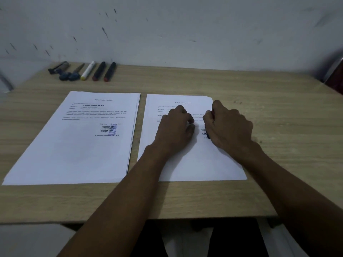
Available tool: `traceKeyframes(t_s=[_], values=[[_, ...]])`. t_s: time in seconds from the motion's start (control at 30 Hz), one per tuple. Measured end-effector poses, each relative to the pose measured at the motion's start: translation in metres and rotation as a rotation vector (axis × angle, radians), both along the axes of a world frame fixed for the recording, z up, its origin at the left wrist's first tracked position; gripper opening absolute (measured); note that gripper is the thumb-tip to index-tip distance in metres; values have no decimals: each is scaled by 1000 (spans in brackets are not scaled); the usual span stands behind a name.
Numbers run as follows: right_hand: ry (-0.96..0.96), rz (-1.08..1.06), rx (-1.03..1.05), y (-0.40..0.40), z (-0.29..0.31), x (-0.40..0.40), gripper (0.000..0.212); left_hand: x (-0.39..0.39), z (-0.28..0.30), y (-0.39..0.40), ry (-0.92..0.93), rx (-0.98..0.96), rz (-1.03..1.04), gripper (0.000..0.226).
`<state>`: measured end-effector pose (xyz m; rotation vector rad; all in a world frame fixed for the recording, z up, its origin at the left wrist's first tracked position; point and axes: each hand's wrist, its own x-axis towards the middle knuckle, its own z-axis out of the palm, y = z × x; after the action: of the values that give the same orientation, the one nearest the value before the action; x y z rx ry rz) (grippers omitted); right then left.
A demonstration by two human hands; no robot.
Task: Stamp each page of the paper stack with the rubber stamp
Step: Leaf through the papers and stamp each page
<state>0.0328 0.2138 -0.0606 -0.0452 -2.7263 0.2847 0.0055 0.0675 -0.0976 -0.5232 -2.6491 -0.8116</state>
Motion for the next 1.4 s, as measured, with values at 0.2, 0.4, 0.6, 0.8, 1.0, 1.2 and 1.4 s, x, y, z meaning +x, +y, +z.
traceKeyframes(t_s=[0.2, 0.4, 0.6, 0.8, 1.0, 1.2, 1.4], values=[[-16, -11, -2, 0, 0, 0, 19, 0, -2, 1, 18, 16, 18, 17], [-51, -18, 1, 0, 1, 0, 22, 0, -3, 1, 8, 26, 22, 16], [-59, 59, -115, 7, 4, 1, 26, 2, -2, 1, 9, 53, 25, 17], [15, 124, -509, 24, 8, -4, 26, 2, -1, -2, -8, 48, 3, 21], [104, -67, -644, 52, 17, -12, 43, 2, 1, -1, -19, 87, 23, 19], [128, -144, -593, 73, 18, -21, 39, 0, -1, 0, -15, 95, 38, 17], [96, -101, -595, 75, 18, -31, 39, 0, -4, 3, -5, 114, 69, 13]])
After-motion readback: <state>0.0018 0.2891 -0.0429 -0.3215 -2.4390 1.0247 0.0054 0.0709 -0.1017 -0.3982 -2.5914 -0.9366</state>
